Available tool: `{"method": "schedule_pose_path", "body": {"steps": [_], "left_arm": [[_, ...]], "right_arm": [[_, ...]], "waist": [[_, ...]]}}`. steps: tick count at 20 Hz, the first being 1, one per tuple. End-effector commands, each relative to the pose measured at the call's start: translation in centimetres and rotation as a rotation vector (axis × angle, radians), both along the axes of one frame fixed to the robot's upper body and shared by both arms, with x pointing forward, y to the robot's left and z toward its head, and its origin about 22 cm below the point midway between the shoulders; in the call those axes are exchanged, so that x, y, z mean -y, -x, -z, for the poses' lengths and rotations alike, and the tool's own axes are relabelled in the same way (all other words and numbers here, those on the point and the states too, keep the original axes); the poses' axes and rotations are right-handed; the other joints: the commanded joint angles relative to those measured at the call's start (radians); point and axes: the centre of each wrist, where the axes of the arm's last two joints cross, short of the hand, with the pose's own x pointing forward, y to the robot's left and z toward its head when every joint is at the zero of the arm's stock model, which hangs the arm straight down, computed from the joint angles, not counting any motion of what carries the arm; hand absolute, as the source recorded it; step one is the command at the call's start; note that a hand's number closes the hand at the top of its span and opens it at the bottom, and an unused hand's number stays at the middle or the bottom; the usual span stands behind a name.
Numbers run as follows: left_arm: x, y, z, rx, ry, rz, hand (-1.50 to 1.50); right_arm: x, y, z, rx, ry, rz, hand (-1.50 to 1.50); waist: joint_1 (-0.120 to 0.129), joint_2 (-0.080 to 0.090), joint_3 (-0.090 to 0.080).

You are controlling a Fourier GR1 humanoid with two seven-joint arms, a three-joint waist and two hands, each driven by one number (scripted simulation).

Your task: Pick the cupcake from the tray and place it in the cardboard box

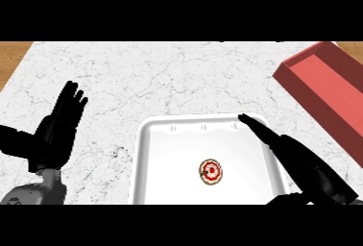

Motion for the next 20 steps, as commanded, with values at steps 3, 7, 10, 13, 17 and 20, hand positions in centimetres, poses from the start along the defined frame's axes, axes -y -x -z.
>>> {"method": "schedule_pose_path", "body": {"steps": [3,7,10,13,17,20], "left_arm": [[-0.5,0.1,-0.5,-0.003,0.015,-0.014,0.0],[0.4,-0.3,0.4,-0.002,0.003,-0.001,0.0],[-0.8,1.5,0.5,0.005,0.004,-0.012,0.0],[-0.3,-1.8,0.2,0.01,0.012,0.003,0.0],[0.2,-0.2,-0.4,0.017,0.0,-0.009,0.0],[0.8,0.3,-0.5,0.002,-0.002,-0.008,0.0]], "right_arm": [[-3.1,-0.2,2.9,-0.033,0.013,0.01,-1.5],[-2.6,-0.4,2.9,-0.005,0.019,0.047,-1.5],[-2.6,-1.8,3.6,0.003,0.02,0.052,-1.5],[-3.7,0.4,3.7,-0.027,0.014,0.039,-1.5],[-2.2,0.1,5.4,-0.04,0.015,0.019,-1.5],[-4.0,0.5,5.3,-0.046,0.027,0.028,-1.5]], "waist": [[0.002,0.0,0.0],[-0.002,0.0,0.0],[0.002,0.0,0.0],[-0.005,0.0,0.0],[-0.003,0.0,0.0],[-0.002,-0.001,0.0]]}}
